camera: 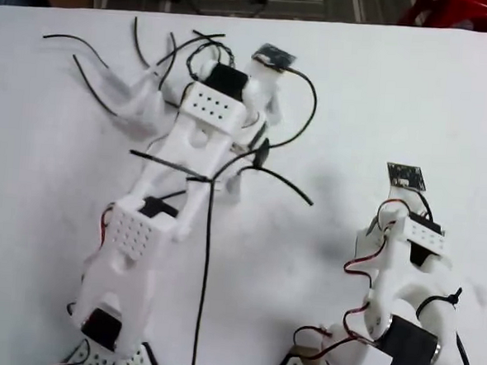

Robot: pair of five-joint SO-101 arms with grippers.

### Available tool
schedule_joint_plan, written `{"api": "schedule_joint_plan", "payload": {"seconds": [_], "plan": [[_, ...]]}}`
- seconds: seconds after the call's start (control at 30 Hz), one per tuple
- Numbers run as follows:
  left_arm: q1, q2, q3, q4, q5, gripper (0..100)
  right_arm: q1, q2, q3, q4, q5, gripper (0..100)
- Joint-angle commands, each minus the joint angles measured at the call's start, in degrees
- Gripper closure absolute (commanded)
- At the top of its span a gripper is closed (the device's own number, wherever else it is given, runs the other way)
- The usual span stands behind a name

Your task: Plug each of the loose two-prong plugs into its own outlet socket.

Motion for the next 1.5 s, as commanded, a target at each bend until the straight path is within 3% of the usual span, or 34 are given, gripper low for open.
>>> {"api": "schedule_joint_plan", "payload": {"seconds": [0.0, 0.17, 0.33, 0.63, 0.93, 1.1, 1.27, 1.47], "plan": [[-0.7, -4.9, 6.2, 0.2, -20.7, 76, 0.1, -0.7, 0.0, -0.9, -0.6, 97.8], [-0.9, -5.1, 19.6, 0.0, -43.8, 76, 0.2, -0.7, 0.0, -0.9, -0.6, 97.8], [-0.9, -4.8, 23.8, -0.5, -50.8, 76, 0.2, -0.7, 0.1, -0.9, -0.6, 97.8], [-5.2, -4.7, 32.6, -11.8, -51.1, 76, 0.2, -0.7, 0.1, -0.9, -0.6, 97.8], [-3.6, -4.7, 32.8, -13.7, -50.6, 78, 0.3, -0.7, 0.1, -0.8, -0.6, 97.8], [-3.1, -4.7, 33.1, -18.0, -42.9, 97, 0.3, -0.7, 0.1, -0.8, -0.6, 97.8], [-3.4, -4.7, 33.1, -20.7, -35.5, 97, 0.3, -0.7, 0.2, -0.7, -0.6, 97.8], [-6.2, -5.5, 30.7, -22.7, -34.5, 98, 0.3, -0.7, 0.2, -0.7, -0.6, 97.8]]}}
